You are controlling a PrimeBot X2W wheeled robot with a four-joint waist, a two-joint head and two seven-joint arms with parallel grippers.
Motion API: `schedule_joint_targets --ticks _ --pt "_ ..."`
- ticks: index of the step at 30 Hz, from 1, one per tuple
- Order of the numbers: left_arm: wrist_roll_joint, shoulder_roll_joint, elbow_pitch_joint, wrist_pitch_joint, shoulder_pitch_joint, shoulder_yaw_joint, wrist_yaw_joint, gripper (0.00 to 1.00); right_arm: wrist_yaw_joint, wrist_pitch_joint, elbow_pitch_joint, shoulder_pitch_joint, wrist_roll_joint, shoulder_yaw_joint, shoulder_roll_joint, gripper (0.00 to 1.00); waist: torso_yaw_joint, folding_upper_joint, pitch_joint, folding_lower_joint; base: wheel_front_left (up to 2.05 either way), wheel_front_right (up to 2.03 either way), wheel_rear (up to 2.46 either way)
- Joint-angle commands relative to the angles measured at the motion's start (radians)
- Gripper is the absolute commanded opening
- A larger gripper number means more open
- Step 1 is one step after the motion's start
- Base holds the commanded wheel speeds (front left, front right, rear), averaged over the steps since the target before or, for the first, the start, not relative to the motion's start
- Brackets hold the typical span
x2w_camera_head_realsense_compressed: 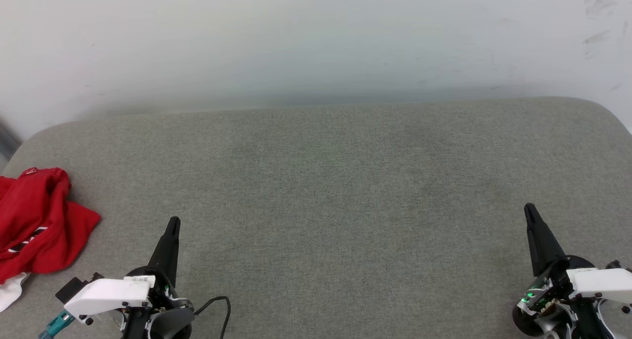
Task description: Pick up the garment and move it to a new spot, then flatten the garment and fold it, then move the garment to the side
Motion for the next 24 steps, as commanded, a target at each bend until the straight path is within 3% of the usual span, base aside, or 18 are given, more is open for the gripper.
schedule_joint_targets --ticks 1,7,8,17,24 --pt "0.002 -0.001 0.000 0.002 -0.007 0.002 -0.003 0.00 0.000 0.001 0.000 -0.011 -0.005 0.000 0.004 0.00 0.000 0.0000 0.000 0.0000 0.00 0.00 0.00" --pt "0.000 0.000 0.000 0.000 0.000 0.000 0.000 0.00 0.000 0.000 0.000 0.000 0.000 0.000 0.000 0.00 0.000 0.0000 0.000 0.0000 0.00 0.00 0.00" --pt "0.000 0.000 0.004 -0.001 0.002 -0.001 0.000 1.00 0.000 -0.001 0.004 0.003 0.000 0.001 0.000 1.00 0.000 0.0000 0.000 0.0000 0.00 0.00 0.00" --pt "0.020 -0.003 0.006 -0.032 0.041 -0.003 0.000 1.00 0.000 -0.032 0.027 0.039 -0.021 0.010 0.001 1.00 0.000 0.0000 0.001 0.0000 0.00 0.00 0.00" --pt "0.128 -0.003 -0.030 -0.066 0.043 0.013 0.020 1.00 0.000 -0.066 0.003 0.043 -0.112 0.002 0.001 1.00 -0.001 0.0000 0.002 0.0000 0.00 0.00 0.00"
